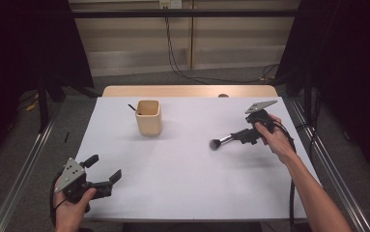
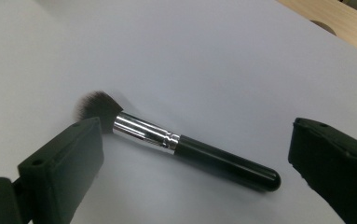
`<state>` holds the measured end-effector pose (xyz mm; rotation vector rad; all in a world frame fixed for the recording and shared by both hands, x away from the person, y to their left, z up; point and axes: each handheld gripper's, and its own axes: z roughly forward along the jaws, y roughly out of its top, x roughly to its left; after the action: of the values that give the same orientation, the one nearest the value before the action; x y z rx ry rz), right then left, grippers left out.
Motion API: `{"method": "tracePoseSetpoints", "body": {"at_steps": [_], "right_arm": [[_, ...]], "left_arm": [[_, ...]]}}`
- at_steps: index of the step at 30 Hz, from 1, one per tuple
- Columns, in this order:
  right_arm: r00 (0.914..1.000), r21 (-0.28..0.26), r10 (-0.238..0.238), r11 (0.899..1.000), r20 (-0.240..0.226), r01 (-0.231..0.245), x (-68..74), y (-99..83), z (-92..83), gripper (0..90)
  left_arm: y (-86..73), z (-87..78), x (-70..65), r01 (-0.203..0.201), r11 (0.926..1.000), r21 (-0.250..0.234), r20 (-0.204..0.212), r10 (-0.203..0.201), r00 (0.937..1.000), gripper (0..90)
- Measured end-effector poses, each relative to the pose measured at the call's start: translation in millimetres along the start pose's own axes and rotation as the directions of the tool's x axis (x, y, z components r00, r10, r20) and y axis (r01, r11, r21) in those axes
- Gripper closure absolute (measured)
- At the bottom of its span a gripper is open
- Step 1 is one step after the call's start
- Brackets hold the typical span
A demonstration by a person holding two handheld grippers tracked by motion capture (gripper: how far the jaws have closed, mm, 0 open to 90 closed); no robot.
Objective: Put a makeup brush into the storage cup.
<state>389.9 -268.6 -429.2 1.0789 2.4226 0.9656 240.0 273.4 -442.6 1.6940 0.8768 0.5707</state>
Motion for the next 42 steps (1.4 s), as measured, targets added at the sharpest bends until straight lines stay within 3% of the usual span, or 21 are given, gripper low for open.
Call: {"method": "tracePoseSetpoints", "body": {"at_steps": [6, 11, 13, 16, 18, 21, 25, 28, 29, 31, 38, 40, 42], "right_arm": [[0.9997, 0.016, -0.022, 1.000, -0.006, 0.022, -7.7, 6.9, 6.4, 5.0], [0.9961, 0.119, -0.088, 0.989, -0.003, 0.088, -14.3, 10.5, 13.4, 7.5], [0.9954, 0.154, -0.094, 0.983, -0.020, 0.096, -16.2, 11.6, 16.1, 7.7], [0.9905, 0.216, -0.131, 0.967, -0.042, 0.137, -18.5, 13.0, 20.1, 7.8], [0.9841, 0.258, -0.156, 0.950, -0.085, 0.173, -19.4, 14.1, 22.6, 7.6], [0.9738, 0.289, -0.200, 0.931, -0.109, 0.223, -19.0, 15.4, 27.5, 7.8], [0.9640, 0.340, -0.226, 0.904, -0.141, 0.261, -17.0, 16.7, 35.6, 6.3], [0.9580, 0.359, -0.245, 0.889, -0.149, 0.283, -16.3, 17.1, 39.6, 7.1], [0.9595, 0.367, -0.241, 0.888, -0.145, 0.279, -16.2, 17.4, 40.6, 7.1], [0.9552, 0.389, -0.252, 0.873, -0.155, 0.294, -16.7, 18.6, 42.8, 6.2], [0.9451, 0.445, -0.273, 0.834, -0.179, 0.326, -19.0, 21.7, 51.9, 24.1], [0.9467, 0.445, -0.269, 0.836, -0.177, 0.321, -19.7, 22.6, 52.4, 28.5], [0.9428, 0.444, -0.279, 0.832, -0.183, 0.332, -20.5, 23.7, 52.6, 29.5]], "left_arm": [[-0.1, -0.1, 0.0, 0.001, 1.0000, -0.002, -0.003, -0.001, 1.0000, 3.1], [0.1, -0.3, 1.0, -0.002, 1.0000, -0.002, -0.004, 0.002, 1.0000, 3.2], [-0.2, -0.4, 1.5, -0.006, 1.0000, 0.004, -0.014, 0.006, 0.9999, 3.2], [-0.9, -0.5, 2.8, -0.001, 1.0000, 0.006, -0.020, 0.001, 0.9998, 3.2], [-1.0, 0.0, 2.4, 0.003, 1.0000, 0.006, -0.021, -0.003, 0.9998, 3.2], [-1.1, 1.0, 1.7, -0.006, 0.9999, 0.013, -0.016, 0.006, 0.9998, 3.1], [-1.1, 1.3, 1.7, -0.008, 0.9999, 0.014, -0.024, 0.008, 0.9997, 3.2], [-1.1, 0.8, 3.0, 0.000, 1.0000, 0.007, -0.028, 0.000, 0.9996, 3.2], [-1.3, 0.8, 3.5, 0.000, 0.9999, 0.011, -0.033, 0.001, 0.9995, 3.2], [-1.2, 1.0, 4.5, -0.004, 0.9999, 0.016, -0.034, 0.004, 0.9994, 3.2], [-1.4, 1.4, 3.4, 0.004, 0.9998, 0.019, -0.018, -0.004, 0.9998, 3.2], [-1.3, 1.2, 3.3, -0.005, 0.9997, 0.022, -0.022, 0.006, 0.9997, 3.3], [-1.3, 1.2, 3.6, -0.007, 0.9997, 0.024, -0.021, 0.008, 0.9998, 3.2]]}}
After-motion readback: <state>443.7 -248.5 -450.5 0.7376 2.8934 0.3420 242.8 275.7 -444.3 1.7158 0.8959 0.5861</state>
